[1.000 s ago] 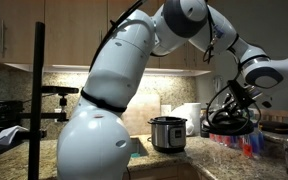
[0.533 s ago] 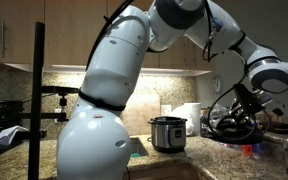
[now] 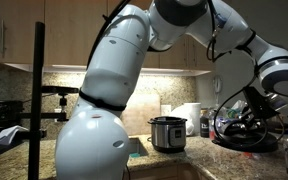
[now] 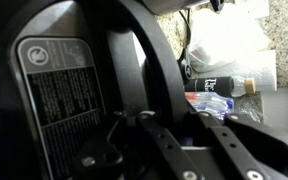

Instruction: Remove the black lid from the rice cooker

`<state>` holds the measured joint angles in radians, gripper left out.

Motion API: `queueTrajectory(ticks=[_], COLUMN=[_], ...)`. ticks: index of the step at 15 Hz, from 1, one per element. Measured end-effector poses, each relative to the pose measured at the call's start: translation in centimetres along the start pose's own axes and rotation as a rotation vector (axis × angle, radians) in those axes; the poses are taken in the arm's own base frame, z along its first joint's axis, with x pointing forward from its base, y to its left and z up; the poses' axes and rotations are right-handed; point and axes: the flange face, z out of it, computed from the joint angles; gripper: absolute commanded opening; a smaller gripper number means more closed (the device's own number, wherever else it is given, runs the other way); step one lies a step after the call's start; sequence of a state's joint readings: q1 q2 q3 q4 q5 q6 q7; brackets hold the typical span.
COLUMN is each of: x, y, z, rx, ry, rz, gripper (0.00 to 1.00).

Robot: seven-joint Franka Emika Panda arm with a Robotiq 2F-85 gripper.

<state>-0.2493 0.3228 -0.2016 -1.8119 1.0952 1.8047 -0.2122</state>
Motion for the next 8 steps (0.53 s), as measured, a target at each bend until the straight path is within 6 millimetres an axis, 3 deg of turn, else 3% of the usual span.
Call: queueTrajectory(ticks=[5,8], x=[0.0,0.7], y=[0.1,1.7], z=[0.2,1.5], rx=[-0.005,-0.023], ry=[-0.004,-0.019], rz=[0.000,0.025], gripper=[0.04,0.04])
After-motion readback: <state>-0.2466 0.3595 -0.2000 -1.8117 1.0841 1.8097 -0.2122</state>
